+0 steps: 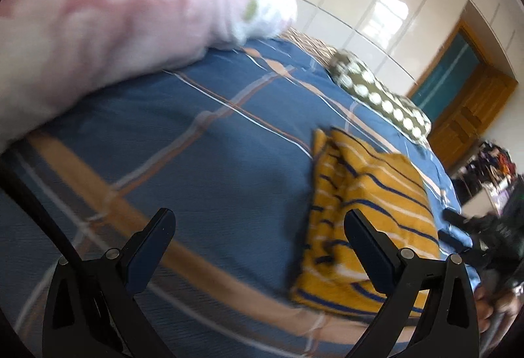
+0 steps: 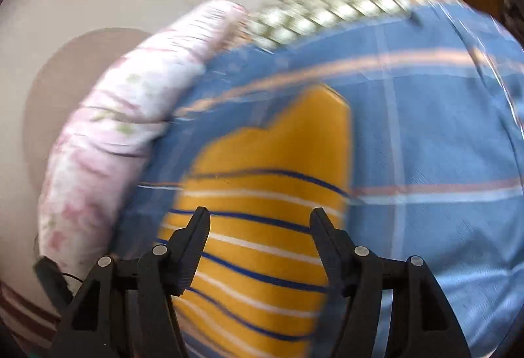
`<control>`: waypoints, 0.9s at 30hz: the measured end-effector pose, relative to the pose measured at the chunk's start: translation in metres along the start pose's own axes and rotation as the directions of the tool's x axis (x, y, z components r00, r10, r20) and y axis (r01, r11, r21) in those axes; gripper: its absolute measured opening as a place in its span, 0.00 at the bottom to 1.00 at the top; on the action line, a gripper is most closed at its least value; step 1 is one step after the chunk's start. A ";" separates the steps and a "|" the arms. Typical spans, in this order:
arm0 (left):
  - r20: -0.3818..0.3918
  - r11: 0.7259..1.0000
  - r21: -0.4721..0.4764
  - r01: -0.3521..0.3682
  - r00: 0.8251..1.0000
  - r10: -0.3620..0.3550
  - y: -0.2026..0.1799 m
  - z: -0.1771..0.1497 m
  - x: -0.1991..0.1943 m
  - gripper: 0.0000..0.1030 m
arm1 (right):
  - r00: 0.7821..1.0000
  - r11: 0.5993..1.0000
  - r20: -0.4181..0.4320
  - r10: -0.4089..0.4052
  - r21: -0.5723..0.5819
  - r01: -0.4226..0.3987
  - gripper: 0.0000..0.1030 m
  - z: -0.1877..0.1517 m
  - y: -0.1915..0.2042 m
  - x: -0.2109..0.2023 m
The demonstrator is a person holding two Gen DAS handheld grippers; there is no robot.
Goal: Fold small clothes
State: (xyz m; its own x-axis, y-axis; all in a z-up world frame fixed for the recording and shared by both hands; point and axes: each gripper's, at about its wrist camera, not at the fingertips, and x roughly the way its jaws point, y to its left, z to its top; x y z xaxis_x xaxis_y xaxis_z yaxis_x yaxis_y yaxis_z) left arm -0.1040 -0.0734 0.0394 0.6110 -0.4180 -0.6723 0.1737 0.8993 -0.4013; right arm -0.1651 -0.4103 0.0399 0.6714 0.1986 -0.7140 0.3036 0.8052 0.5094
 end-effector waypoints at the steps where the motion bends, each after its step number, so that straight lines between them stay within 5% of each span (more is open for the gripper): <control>1: -0.014 1.000 0.009 0.005 1.000 -0.005 -0.004 -0.001 0.006 0.99 | 1.000 0.999 -0.012 0.010 0.037 -0.010 0.67 -0.004 -0.011 0.007; 6: -0.115 0.997 0.075 0.012 0.993 -0.004 -0.020 -0.008 0.037 0.95 | 0.983 0.966 -0.025 0.180 0.192 -0.172 0.62 -0.011 -0.033 0.039; 7: -0.137 0.997 0.083 0.011 0.991 0.001 -0.021 -0.010 0.042 0.87 | 0.978 0.958 -0.032 0.204 0.214 -0.193 0.56 -0.009 -0.032 0.045; 9: -0.169 0.994 0.096 0.061 0.985 -0.044 -0.026 -0.011 0.045 0.49 | 0.974 0.951 -0.034 0.222 0.226 -0.209 0.40 -0.002 -0.031 0.043; 11: -0.200 0.983 0.096 0.156 0.971 -0.134 -0.035 -0.013 0.043 0.33 | 0.971 0.956 -0.016 0.239 0.181 -0.232 0.35 0.004 -0.023 0.025; 14: -0.159 0.971 0.192 0.141 0.981 -0.111 -0.053 -0.020 0.033 0.33 | 0.971 0.965 0.025 0.238 0.104 -0.240 0.34 0.009 -0.011 -0.002; 17: -0.099 0.959 0.281 0.032 0.995 -0.004 -0.062 -0.024 0.030 0.46 | 0.998 0.998 -0.022 0.054 -0.008 -0.055 0.38 0.007 0.001 0.002; 19: -0.091 0.962 0.272 0.029 0.996 -0.004 -0.057 -0.023 0.027 0.50 | 0.999 0.999 -0.037 -0.037 -0.024 0.036 0.41 0.003 -0.001 0.008; 22: -0.069 0.971 0.234 0.039 0.997 -0.023 -0.043 -0.017 0.018 0.59 | 0.998 0.999 0.047 -0.042 0.024 0.041 0.43 -0.002 -0.001 -0.005; 27: -0.016 0.987 0.154 0.045 0.999 -0.043 -0.015 -0.004 0.001 0.71 | 0.968 0.980 0.181 -0.174 -0.061 0.188 0.43 -0.001 0.035 -0.020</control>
State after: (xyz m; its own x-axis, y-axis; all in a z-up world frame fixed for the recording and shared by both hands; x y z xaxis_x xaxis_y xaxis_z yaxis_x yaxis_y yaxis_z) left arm -0.1089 -0.0880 0.0425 0.5905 -0.4585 -0.6641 0.3183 0.8885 -0.3304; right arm -0.1686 -0.3854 0.0718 0.7192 -0.0489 -0.6930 0.3821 0.8609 0.3358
